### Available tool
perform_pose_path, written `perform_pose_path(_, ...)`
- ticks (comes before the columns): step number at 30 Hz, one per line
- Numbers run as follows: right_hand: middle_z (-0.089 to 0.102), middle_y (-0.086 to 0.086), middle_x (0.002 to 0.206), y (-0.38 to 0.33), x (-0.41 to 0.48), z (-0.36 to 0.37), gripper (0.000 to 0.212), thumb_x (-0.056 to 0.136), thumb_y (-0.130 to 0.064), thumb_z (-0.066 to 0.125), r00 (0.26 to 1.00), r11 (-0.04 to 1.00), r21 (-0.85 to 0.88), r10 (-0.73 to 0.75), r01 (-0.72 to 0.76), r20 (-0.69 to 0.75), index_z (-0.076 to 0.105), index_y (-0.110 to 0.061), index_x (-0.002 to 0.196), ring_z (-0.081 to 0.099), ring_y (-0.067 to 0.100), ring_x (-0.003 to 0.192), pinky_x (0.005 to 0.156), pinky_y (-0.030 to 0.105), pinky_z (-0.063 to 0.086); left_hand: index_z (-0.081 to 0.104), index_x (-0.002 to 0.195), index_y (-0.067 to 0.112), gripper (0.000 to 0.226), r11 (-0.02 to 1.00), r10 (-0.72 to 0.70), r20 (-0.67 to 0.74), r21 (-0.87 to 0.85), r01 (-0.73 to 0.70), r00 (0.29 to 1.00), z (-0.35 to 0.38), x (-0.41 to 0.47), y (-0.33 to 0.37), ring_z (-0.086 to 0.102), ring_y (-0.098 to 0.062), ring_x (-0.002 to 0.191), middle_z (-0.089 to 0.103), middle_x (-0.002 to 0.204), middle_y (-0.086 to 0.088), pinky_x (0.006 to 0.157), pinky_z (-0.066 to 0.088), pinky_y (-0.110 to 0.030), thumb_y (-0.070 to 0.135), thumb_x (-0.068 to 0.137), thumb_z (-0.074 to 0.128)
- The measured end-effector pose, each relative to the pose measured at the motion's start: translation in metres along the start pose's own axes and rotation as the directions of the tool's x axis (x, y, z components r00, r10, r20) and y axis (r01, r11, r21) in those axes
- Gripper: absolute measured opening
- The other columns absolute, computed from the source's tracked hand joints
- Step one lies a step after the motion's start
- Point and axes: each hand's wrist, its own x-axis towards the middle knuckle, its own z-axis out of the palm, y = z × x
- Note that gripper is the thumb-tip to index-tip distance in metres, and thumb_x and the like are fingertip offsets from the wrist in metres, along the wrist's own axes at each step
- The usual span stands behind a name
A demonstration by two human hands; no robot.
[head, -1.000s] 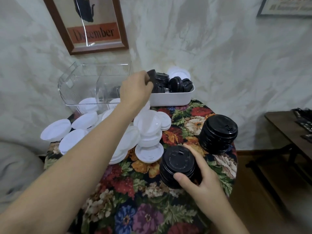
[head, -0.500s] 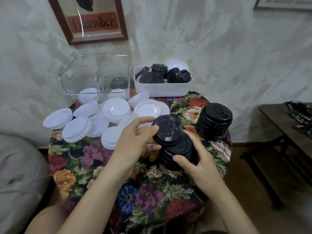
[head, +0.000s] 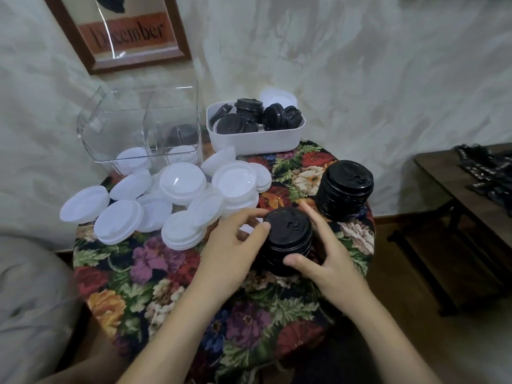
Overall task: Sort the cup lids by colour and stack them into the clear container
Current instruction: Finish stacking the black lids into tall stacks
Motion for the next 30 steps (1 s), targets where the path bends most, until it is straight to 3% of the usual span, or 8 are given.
perform_pose_path(4,0.045,-0.045,0.141,-0.004,0.01,-0.005,0.084,0.081,-0.05,0.08,0.999,1.0,-0.008,-0.028,0.029,0.038,0.037,-0.047,0.153,0.041,-0.016,0.135,0.104,0.003,0.033,0.066,0.118,0.046,0.032,0.999,0.028,-0.032,-0.031,-0.029,0.999,0.003,-0.004,-0.002,0.066,0.002,0.109,0.068,0.121,0.02,0.094,0.056,-0.034,0.057,0.09,0.057)
perform_pose_path(7,0.049,-0.029,0.148,-0.003,0.023,-0.01,0.084,0.081,-0.05,0.08,0.998,0.998,0.0,-0.059,0.059,0.032,0.04,-0.04,0.154,0.043,-0.009,0.137,0.113,0.02,0.037,0.064,0.127,0.042,0.031,0.992,0.056,-0.057,-0.106,-0.062,0.997,0.01,0.001,-0.002,0.061,0.007,0.117,0.068,0.124,0.024,0.095,0.052,-0.02,0.047,0.097,0.063)
perform_pose_path(11,0.051,-0.022,0.149,0.004,0.037,-0.007,0.08,0.085,-0.053,0.078,0.997,0.997,0.041,-0.072,0.071,0.035,0.04,-0.037,0.154,0.046,-0.004,0.137,0.115,0.032,0.04,0.058,0.129,0.048,0.032,0.989,0.084,-0.027,-0.123,-0.087,0.996,0.016,0.006,0.0,0.058,0.014,0.118,0.064,0.121,0.038,0.087,0.046,-0.005,0.032,0.101,0.062)
perform_pose_path(14,0.052,-0.024,0.147,0.006,0.04,-0.006,0.077,0.087,-0.052,0.076,0.997,0.996,0.058,-0.071,0.069,0.041,0.04,-0.04,0.153,0.047,-0.005,0.136,0.113,0.03,0.041,0.055,0.139,0.043,0.042,0.987,0.103,-0.021,-0.119,-0.105,0.994,0.017,0.005,-0.005,0.056,0.012,0.124,0.062,0.128,0.038,0.095,0.048,-0.01,0.039,0.098,0.062)
perform_pose_path(17,0.053,-0.025,0.146,0.009,0.039,-0.004,0.075,0.085,-0.063,0.071,0.998,0.996,0.076,-0.055,0.054,0.012,0.041,-0.043,0.151,0.048,-0.005,0.135,0.111,0.031,0.042,0.051,0.145,0.042,0.052,0.988,0.112,-0.018,-0.102,-0.113,0.994,0.02,0.003,-0.016,0.054,0.002,0.133,0.06,0.14,0.026,0.109,0.048,-0.033,0.048,0.096,0.068)
perform_pose_path(19,0.053,-0.028,0.143,0.009,0.039,-0.002,0.071,0.086,-0.065,0.069,0.999,0.996,0.073,-0.05,0.05,-0.011,0.042,-0.046,0.149,0.049,-0.007,0.133,0.11,0.03,0.044,0.048,0.146,0.049,0.065,0.991,0.112,-0.022,-0.072,-0.113,0.994,0.022,0.002,-0.018,0.052,0.0,0.135,0.057,0.143,0.025,0.111,0.046,-0.041,0.053,0.086,0.073)
perform_pose_path(25,0.056,-0.031,0.138,0.006,0.044,-0.007,0.066,0.089,-0.055,0.068,0.998,0.993,0.104,-0.06,0.059,0.002,0.046,-0.041,0.149,0.05,-0.011,0.129,0.102,0.014,0.042,0.045,0.139,0.061,0.075,0.994,0.107,-0.073,0.011,-0.106,0.992,0.027,0.007,-0.018,0.054,0.008,0.128,0.059,0.137,0.032,0.11,0.048,-0.038,0.063,0.071,0.077)
perform_pose_path(30,0.065,-0.02,0.133,-0.004,0.052,-0.016,0.054,0.094,-0.042,0.064,0.996,0.978,0.188,-0.087,0.09,-0.024,0.054,-0.028,0.145,0.059,-0.002,0.125,0.103,0.02,0.048,0.05,0.14,0.055,0.072,0.993,0.12,-0.067,0.0,-0.12,0.991,0.026,0.005,-0.019,0.055,0.009,0.127,0.06,0.136,0.032,0.111,0.048,-0.038,0.061,0.074,0.077)
